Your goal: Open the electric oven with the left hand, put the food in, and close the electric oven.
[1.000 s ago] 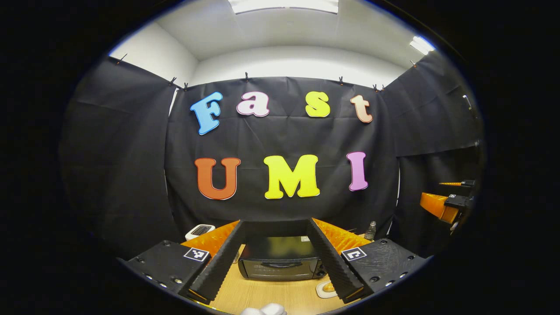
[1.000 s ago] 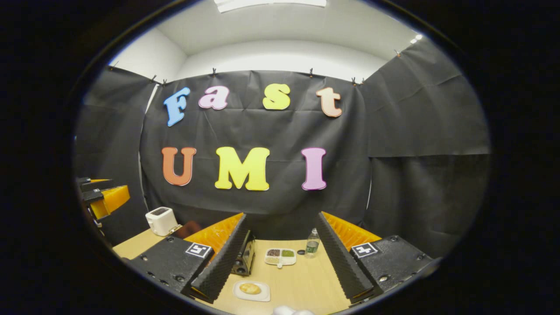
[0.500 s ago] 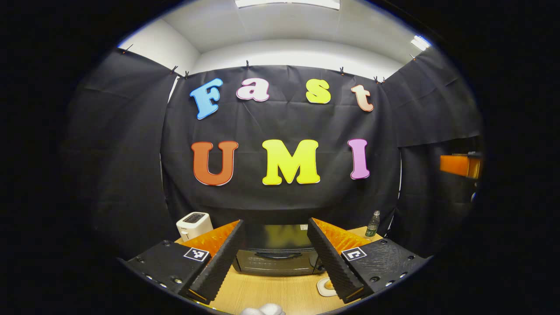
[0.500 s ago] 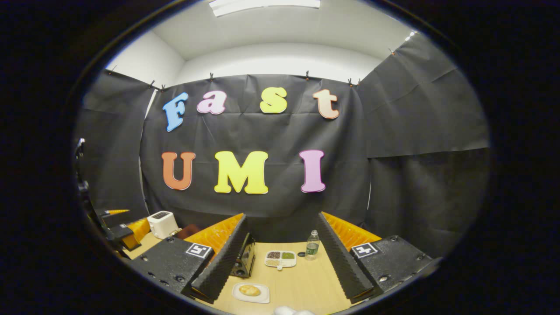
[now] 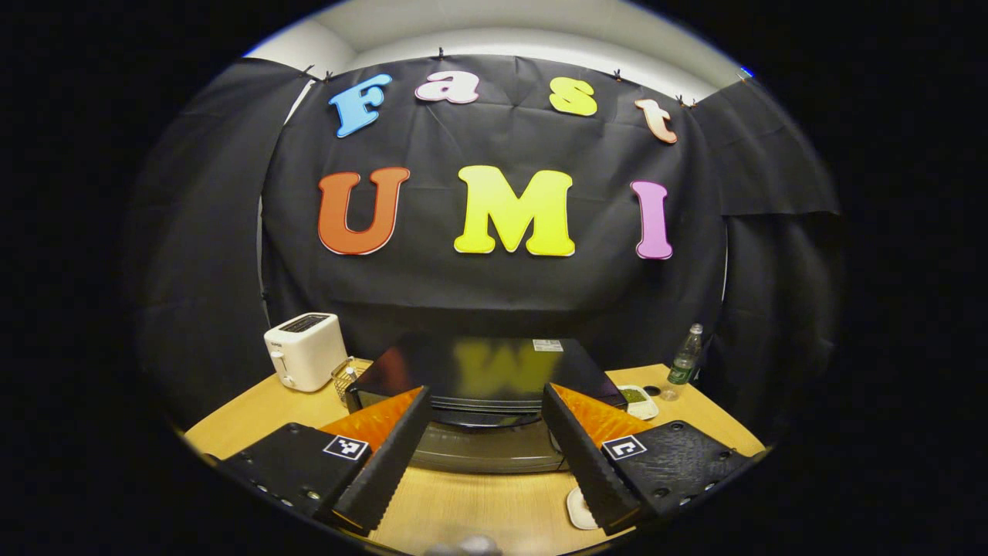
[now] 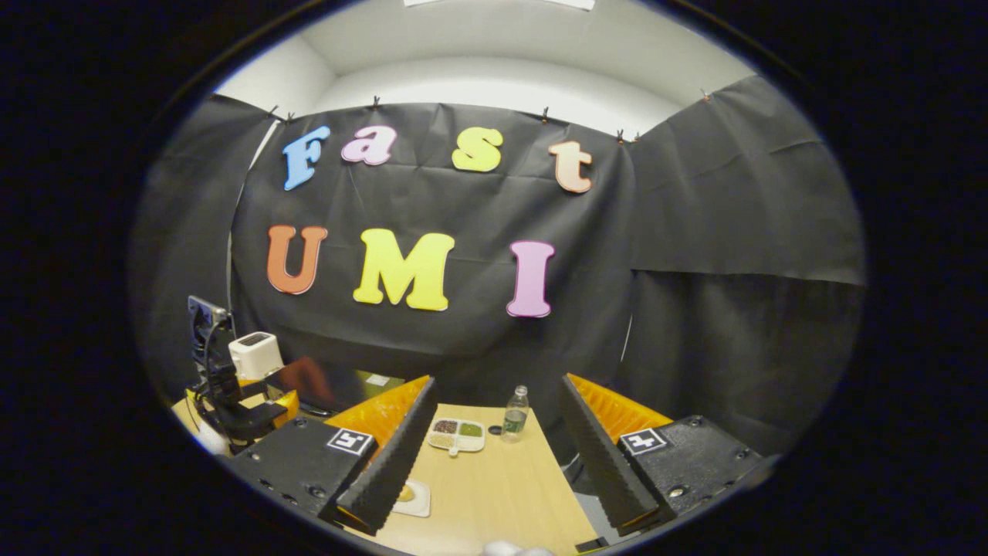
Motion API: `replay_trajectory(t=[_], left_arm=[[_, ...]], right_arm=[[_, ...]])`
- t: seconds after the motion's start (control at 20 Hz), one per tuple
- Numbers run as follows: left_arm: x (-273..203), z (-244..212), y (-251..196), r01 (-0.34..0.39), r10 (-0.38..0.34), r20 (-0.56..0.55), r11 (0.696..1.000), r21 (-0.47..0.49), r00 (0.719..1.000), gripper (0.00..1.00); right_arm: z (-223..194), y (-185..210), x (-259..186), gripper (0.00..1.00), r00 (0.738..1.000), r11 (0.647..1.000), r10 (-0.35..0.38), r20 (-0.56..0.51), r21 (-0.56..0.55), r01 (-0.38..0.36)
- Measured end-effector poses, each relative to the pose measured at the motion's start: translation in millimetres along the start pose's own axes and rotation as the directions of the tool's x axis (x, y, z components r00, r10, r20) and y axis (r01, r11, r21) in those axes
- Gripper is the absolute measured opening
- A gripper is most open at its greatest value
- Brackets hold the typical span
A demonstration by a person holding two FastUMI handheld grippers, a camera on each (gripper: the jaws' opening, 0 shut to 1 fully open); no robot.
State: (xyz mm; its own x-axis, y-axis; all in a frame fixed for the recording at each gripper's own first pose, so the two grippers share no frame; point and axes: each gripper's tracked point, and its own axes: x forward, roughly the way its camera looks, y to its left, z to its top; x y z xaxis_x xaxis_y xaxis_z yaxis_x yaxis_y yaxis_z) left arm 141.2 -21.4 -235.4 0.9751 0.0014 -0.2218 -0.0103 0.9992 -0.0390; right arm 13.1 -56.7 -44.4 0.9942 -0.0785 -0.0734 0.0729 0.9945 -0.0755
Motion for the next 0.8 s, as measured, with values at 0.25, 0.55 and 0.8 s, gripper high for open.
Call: replay_trajectory(t=[0.25, 0.55, 0.8], left_arm=[[37.1, -18.1, 1.9, -0.003, 0.004, -0.045, 1.000, 0.027, 0.999, 0.94], [52.5, -35.8, 7.6, 0.000, 0.003, -0.098, 1.000, 0.025, 0.995, 0.95], [59.0, -46.4, 15.2, -0.011, 0.021, -0.128, 0.997, 0.077, 0.992, 0.97]], right_arm=[[-15.5, -8.6, 11.0, 1.00, 0.999, 1.000, -0.026, -0.047, 0.010, 0.026], [-26.1, -4.2, 22.4, 1.00, 0.997, 1.000, -0.012, -0.077, 0.010, 0.012], [-33.7, 1.1, 25.5, 1.00, 0.996, 1.000, 0.003, -0.094, 0.011, -0.002]])
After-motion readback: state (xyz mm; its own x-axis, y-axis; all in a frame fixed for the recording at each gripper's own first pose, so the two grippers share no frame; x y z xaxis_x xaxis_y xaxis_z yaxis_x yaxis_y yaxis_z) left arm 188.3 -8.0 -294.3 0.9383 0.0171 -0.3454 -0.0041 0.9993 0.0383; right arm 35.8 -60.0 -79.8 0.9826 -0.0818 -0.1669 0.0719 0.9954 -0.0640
